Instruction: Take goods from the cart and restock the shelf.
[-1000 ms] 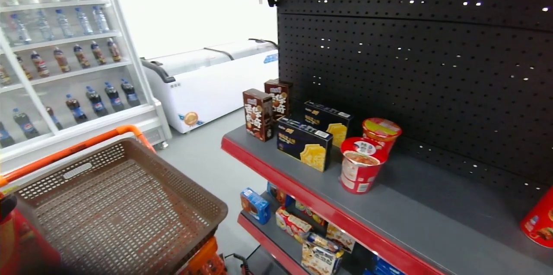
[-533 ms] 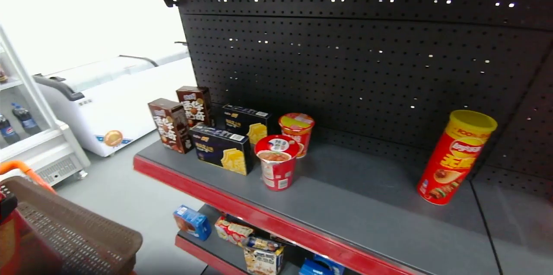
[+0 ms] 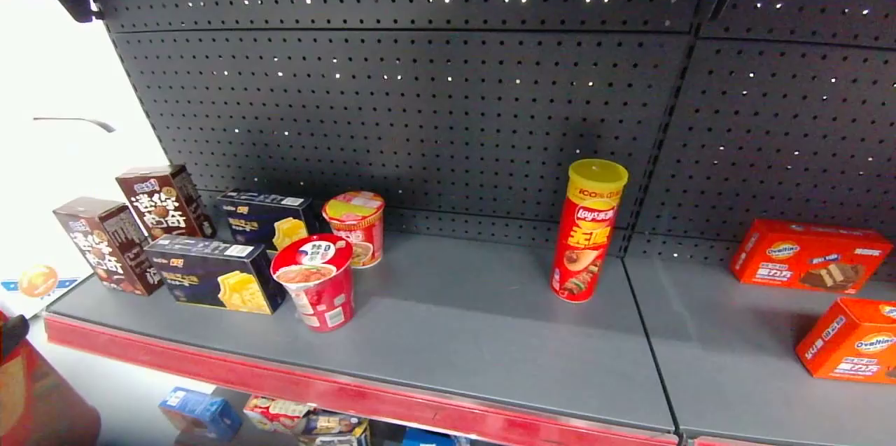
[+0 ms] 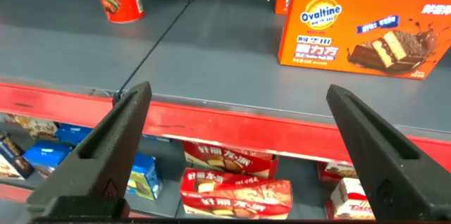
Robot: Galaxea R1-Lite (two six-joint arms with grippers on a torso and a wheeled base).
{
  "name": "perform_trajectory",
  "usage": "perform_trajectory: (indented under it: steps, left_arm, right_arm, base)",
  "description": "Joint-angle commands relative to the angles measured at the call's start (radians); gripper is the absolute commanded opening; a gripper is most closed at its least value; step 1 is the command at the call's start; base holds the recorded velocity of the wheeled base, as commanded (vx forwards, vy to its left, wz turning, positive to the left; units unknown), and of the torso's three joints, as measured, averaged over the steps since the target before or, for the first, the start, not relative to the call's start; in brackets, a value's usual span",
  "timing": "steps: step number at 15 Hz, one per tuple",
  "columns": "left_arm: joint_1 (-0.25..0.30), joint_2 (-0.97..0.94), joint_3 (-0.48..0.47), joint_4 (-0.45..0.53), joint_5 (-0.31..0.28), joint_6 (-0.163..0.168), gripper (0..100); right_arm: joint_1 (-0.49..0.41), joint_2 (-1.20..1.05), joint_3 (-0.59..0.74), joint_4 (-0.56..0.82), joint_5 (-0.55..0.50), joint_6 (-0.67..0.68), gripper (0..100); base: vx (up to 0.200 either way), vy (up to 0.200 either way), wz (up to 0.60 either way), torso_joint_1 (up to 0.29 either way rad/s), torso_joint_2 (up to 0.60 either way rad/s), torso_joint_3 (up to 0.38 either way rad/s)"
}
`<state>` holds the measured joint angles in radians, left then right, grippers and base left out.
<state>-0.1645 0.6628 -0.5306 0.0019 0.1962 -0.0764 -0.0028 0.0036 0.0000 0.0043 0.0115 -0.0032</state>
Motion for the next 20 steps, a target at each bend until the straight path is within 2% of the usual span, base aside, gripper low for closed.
perform_trajectory:
  steps: [1, 4, 8, 9, 10, 11, 13, 16, 18, 20]
  left_arm:
    - [0.000, 0.003, 0.000, 0.001, 0.002, 0.000, 0]
    - [0.000, 0.000, 0.009, 0.007, 0.012, 0.000, 0]
    - [-0.001, -0.045, 0.044, 0.009, 0.062, 0.012, 0]
    - [0.000, -0.045, 0.026, 0.007, 0.074, 0.017, 0]
    - [-0.001, -0.045, 0.014, 0.009, 0.075, 0.030, 0]
    - [-0.001, -0.045, 0.012, 0.007, 0.074, 0.043, 0]
    - [-0.004, -0.032, 0.018, 0.003, 0.072, 0.046, 0]
    - [-0.007, -0.028, 0.023, 0.001, 0.052, 0.024, 0]
    - [-0.007, -0.015, 0.023, 0.000, 0.019, 0.007, 0]
    - [-0.009, -0.002, 0.015, -0.014, 0.012, 0.006, 0]
  right_arm:
    - [0.000, 0.001, 0.000, -0.001, 0.001, -0.001, 100]
    - [0.000, 0.003, 0.000, -0.001, 0.012, -0.006, 100]
    - [-0.002, 0.013, -0.002, -0.001, 0.007, 0.014, 100]
    - [0.038, 0.096, -0.140, -0.003, 0.056, 0.019, 100]
    - [0.069, 0.361, -0.342, -0.001, 0.064, 0.058, 100]
    - [0.079, 0.418, -0.390, -0.007, 0.065, 0.068, 100]
    - [0.142, 0.521, -0.471, -0.006, 0.145, -0.031, 100]
    - [0.191, 0.789, -0.621, -0.082, 0.156, -0.037, 100]
    - [0.184, 0.940, -0.638, -0.107, 0.143, -0.029, 100]
    - [0.178, 1.067, -0.641, -0.167, 0.143, -0.015, 100]
  base:
    - [0.000, 0.000, 0.00, 0.000, 0.00, 0.000]
    - [0.000, 0.000, 0.00, 0.000, 0.00, 0.000]
    - [0.000, 0.000, 0.00, 0.000, 0.00, 0.000]
    - [0.000, 0.000, 0.00, 0.000, 0.00, 0.000]
    - [0.000, 0.000, 0.00, 0.000, 0.00, 0.000]
    - [0.000, 0.000, 0.00, 0.000, 0.00, 0.000]
    - [0.000, 0.000, 0.00, 0.000, 0.00, 0.000]
    - [0.000, 0.000, 0.00, 0.000, 0.00, 0.000]
    - [0.000, 0.000, 0.00, 0.000, 0.00, 0.000]
    - [0.000, 0.000, 0.00, 0.000, 0.00, 0.000]
